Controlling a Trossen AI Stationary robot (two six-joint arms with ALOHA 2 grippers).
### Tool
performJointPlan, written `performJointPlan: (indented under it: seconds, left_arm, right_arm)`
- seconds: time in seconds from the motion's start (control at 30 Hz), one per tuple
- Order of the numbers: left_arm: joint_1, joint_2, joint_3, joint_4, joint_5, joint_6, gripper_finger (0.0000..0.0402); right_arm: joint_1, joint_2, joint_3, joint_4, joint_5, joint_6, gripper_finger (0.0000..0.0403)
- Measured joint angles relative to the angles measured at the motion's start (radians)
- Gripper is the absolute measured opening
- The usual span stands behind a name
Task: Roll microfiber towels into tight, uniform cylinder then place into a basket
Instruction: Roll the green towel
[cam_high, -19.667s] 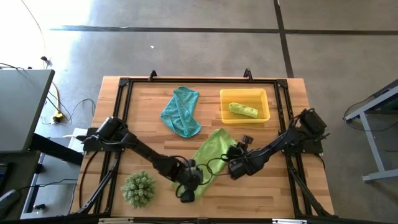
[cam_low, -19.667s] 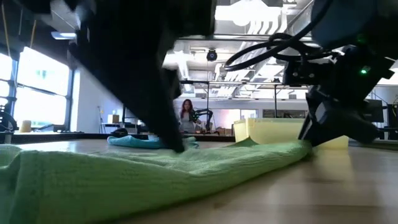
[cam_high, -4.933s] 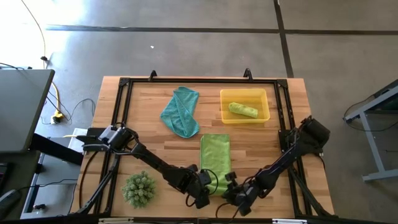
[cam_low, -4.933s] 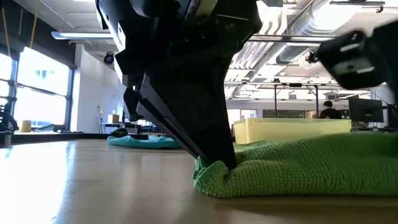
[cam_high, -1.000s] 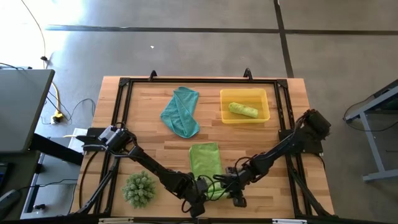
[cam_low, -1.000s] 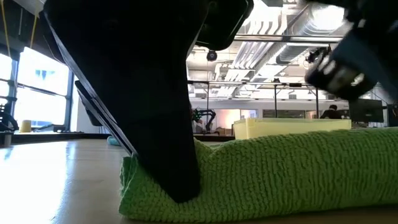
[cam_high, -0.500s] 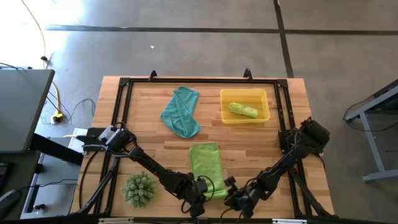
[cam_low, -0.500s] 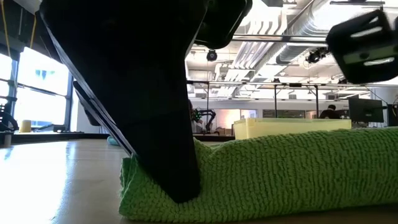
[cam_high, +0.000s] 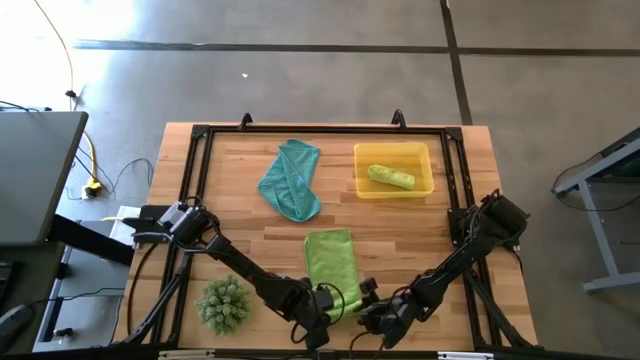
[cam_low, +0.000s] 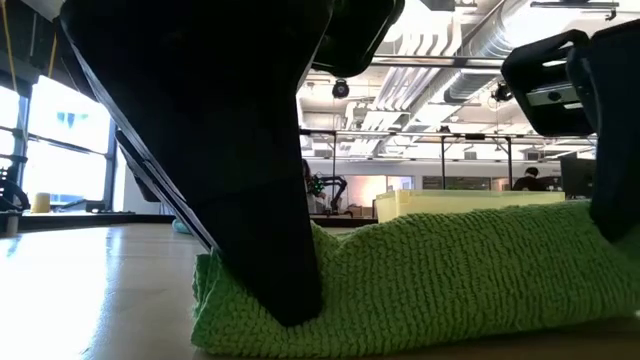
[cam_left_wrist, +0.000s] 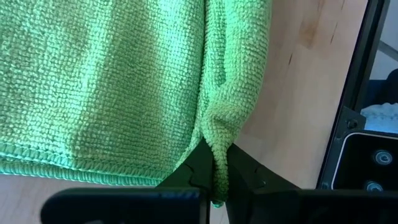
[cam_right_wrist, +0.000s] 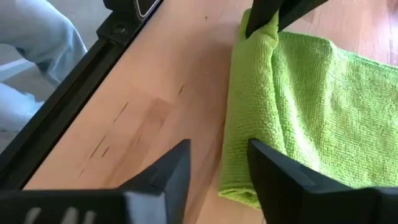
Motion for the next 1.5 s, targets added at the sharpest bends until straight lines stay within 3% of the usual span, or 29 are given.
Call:
performJointPlan:
  seconds: [0.23,0.67,1.3,1.5]
  left_arm:
    - [0.001,0.000,0.000,0.000,-0.004,0.009,0.0010]
    - [0.002,0.000,0.000,0.001,0.000,0.009,0.0010]
    - [0.006,-0.120,-0.006,-0.119,-0.004,0.129,0.0107]
    - [-0.020,-0.127,-0.005,-0.049,-0.012,0.274,0.0107]
  right_arm:
    - [-0.009,0.000,0.000,-0.007,-0.001,-0.004,0.0205]
    - [-0.055,0.051,0.006,-0.058,-0.008,0.062,0.0180]
    - [-0.054,0.052,0.006,-0.167,-0.024,0.387,0.0015]
    - [-0.053,0.052,0.005,-0.164,-0.023,0.451,0.0004]
